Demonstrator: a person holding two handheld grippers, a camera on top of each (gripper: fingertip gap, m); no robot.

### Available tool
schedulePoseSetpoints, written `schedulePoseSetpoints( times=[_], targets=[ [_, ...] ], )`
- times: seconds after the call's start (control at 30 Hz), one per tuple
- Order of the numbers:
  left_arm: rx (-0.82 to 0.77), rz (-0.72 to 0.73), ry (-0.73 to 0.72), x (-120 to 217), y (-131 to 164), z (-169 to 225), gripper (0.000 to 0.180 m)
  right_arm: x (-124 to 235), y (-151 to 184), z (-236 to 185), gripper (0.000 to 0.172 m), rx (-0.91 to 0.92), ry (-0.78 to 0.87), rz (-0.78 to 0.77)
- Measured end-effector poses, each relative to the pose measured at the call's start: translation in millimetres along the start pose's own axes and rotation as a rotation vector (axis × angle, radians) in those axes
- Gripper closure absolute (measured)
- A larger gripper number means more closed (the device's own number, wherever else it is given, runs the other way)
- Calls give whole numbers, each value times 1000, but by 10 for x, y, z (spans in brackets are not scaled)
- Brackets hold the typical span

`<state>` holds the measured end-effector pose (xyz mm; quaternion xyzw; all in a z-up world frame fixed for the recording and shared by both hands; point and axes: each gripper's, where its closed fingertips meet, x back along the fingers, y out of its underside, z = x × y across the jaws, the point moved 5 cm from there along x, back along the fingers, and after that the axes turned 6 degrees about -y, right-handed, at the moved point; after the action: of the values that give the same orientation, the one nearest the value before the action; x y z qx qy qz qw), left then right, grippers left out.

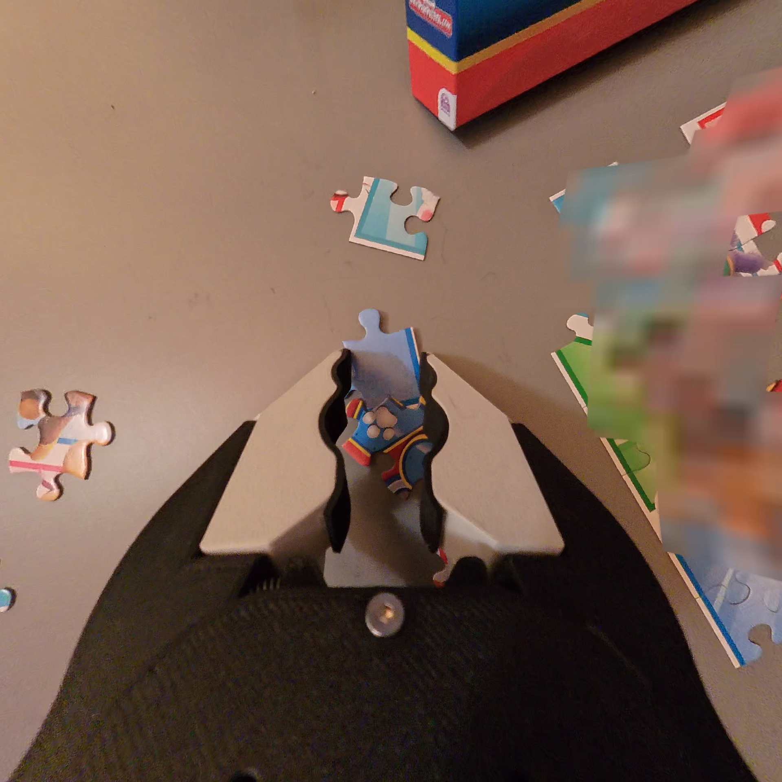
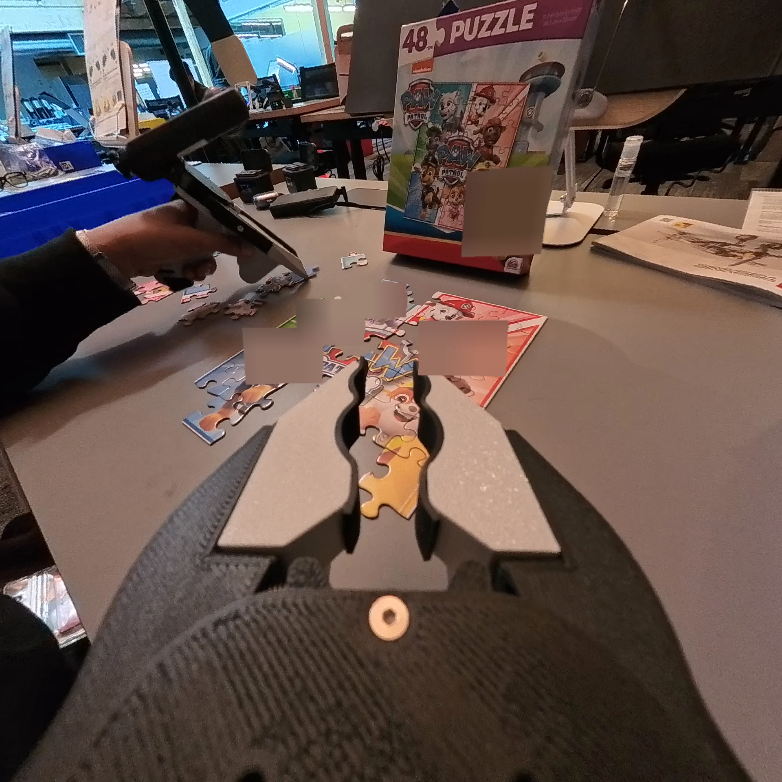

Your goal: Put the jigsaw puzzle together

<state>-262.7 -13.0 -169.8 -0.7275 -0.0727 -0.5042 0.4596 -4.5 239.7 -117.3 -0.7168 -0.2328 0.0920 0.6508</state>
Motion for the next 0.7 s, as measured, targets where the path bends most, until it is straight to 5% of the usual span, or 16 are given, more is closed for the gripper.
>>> schedulePoseSetpoints(
  times=[0.07, 0.1, 0.37, 0.53, 0.7],
  targets=[
    [-12, 34, -1, 63, -45, -3, 150, 0, 0, 1, 151, 0, 0, 0],
    [-18, 59, -2, 115, -78, -2, 175, 0, -1, 1, 152, 0, 0, 1],
    [-79, 149, -89, 462, -251, -74, 150, -2, -1, -1, 151, 1, -2, -1],
    [102, 47, -30, 199, -82, -329, 127, 3, -4, -8, 152, 7, -3, 4],
    [115, 9, -47, 8, 92, -380, 133, 1, -2, -7, 151, 6, -3, 2]
  ],
)
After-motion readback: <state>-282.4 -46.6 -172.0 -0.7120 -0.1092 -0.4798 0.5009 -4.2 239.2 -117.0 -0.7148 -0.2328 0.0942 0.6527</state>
